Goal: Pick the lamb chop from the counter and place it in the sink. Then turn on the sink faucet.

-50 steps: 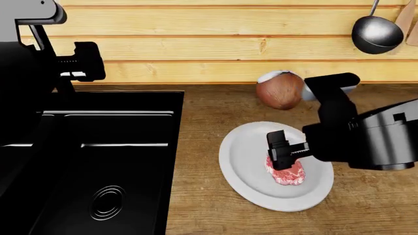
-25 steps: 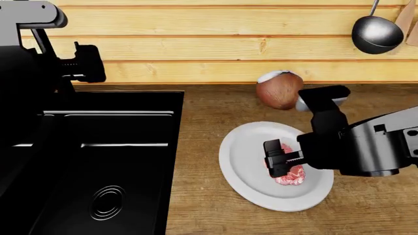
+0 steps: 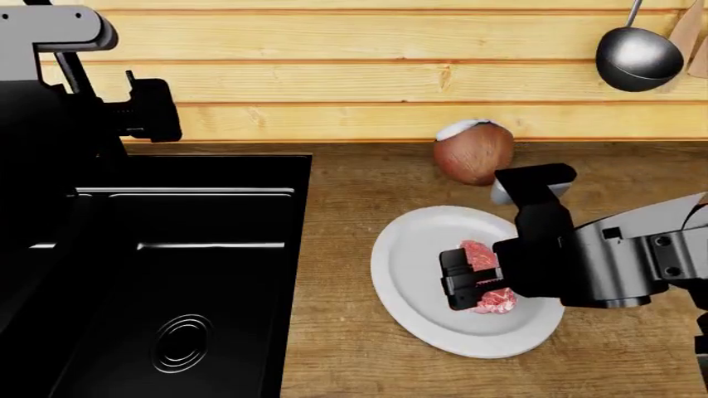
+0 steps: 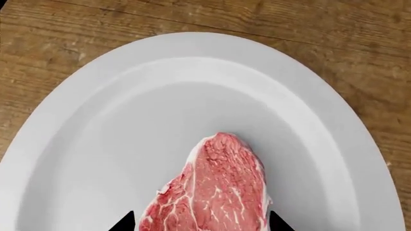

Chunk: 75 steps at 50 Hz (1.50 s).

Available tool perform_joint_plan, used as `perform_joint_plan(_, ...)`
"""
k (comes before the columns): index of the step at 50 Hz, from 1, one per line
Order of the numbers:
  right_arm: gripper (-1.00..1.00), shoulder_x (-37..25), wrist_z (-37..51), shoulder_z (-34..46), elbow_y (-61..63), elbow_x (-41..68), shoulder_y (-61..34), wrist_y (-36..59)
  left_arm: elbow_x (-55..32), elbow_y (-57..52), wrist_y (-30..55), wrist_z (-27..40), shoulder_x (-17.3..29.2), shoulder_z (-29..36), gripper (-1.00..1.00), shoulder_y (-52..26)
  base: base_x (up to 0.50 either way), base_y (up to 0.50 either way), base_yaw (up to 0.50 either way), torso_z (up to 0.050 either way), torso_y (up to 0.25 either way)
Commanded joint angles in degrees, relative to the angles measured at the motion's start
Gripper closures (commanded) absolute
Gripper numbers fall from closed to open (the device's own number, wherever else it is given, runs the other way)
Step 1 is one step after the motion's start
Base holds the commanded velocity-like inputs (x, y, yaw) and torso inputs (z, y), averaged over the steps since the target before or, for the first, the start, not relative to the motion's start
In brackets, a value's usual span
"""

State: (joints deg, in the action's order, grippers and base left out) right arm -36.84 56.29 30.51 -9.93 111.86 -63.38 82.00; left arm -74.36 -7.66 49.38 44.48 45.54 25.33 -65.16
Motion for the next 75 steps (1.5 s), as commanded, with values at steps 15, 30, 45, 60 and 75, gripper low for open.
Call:
perform_joint_plan(15,-1.00,-0.21,-1.57,2.16,0.33,-0.56,1.57,-1.12,-0.06,-0.01,-0.19,-0.02,0.18,-0.03,-1.00,0.22,0.00,0.00,0.00,0.000,0.000)
perform_joint_plan(30,1.00,0.07,-1.69,3.00,0.56,0.07,0.73,-2.02,-0.20,-0.03,-0.54,-0.26,0.21,-0.20,-1.00,0.42,0.00,0.00,0.00,0.000,0.000)
perform_joint_plan(45,1.00,-0.78,0.04,3.36,2.31,2.49,-3.34,-2.12,-0.25,-0.08,-0.67,-0.06,0.26,-0.23,-1.00,0.69,0.00,0.00,0.00,0.000,0.000)
perform_joint_plan(60,1.00,0.50,2.68,4.55,3.59,7.18,-10.37,-2.31,-0.48,-0.23,-0.72,0.00,0.26,-0.27,-1.00,0.82,0.00,0.00,0.00,0.000,0.000)
perform_joint_plan(75,1.00,9.86,-5.73,6.22,4.41,0.48,-11.96,-0.42,-0.19,0.29,-0.64,-0.34,0.09,-0.01,-1.00,0.31,0.00,0.00,0.00,0.000,0.000)
